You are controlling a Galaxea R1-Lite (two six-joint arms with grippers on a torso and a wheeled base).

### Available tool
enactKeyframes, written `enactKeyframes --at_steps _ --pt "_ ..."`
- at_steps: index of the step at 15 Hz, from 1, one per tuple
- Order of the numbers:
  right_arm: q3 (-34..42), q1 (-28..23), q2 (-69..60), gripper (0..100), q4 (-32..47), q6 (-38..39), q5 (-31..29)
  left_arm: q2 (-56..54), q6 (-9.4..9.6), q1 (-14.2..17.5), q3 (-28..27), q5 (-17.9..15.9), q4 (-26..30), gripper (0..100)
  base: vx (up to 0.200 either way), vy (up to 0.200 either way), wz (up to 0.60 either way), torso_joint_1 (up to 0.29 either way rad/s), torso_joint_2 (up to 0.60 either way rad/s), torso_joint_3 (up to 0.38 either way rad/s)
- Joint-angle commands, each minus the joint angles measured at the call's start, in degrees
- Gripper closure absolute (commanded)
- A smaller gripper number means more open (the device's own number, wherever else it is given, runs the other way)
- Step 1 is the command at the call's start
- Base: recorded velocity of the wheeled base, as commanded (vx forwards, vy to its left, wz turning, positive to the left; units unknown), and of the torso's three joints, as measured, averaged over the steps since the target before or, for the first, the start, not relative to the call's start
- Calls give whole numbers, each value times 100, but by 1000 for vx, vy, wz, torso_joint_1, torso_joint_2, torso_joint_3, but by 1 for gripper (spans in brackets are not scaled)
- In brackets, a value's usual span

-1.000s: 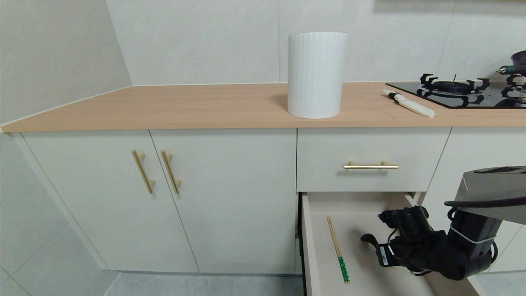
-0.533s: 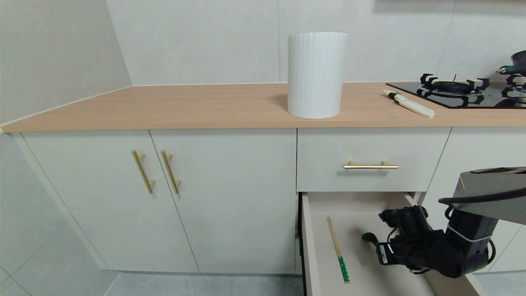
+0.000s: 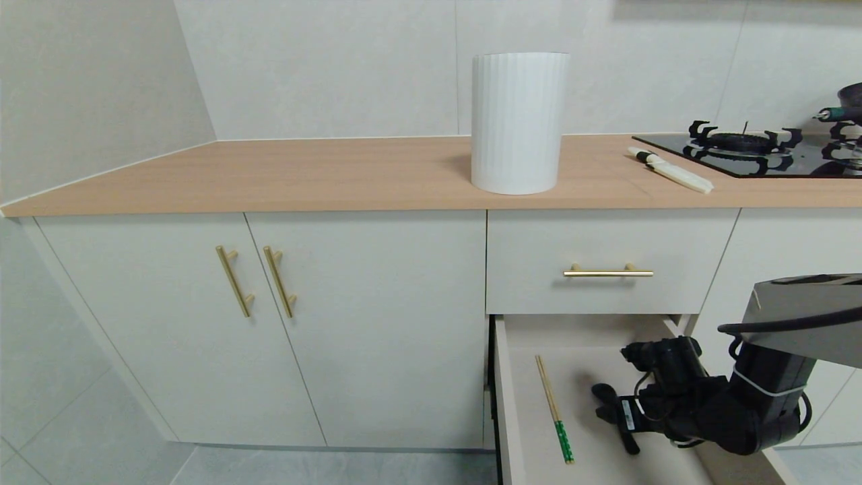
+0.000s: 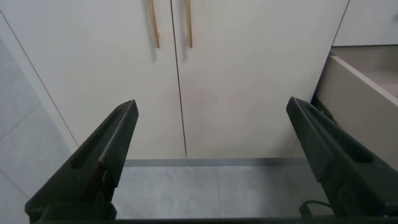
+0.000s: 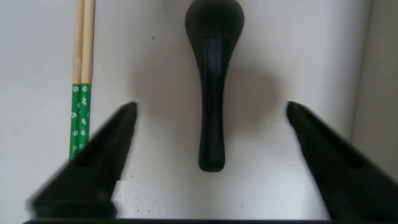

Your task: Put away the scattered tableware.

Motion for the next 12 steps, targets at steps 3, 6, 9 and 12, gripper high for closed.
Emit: enactKeyframes --at_steps 3,6,9,12 --pt "167 2 -353 0 -3 34 7 0 2 4 0 1 2 0 0 0 0 0 0 0" --pt "686 10 -1470 0 15 69 16 0 2 -5 0 1 2 0 0 0 0 0 0 0" --pt "862 10 -2700 0 542 69 78 0 2 4 0 1 2 0 0 0 0 0 0 0" --pt "1292 37 -3878 0 1122 51 412 0 2 4 0 1 2 0 0 0 0 0 0 0"
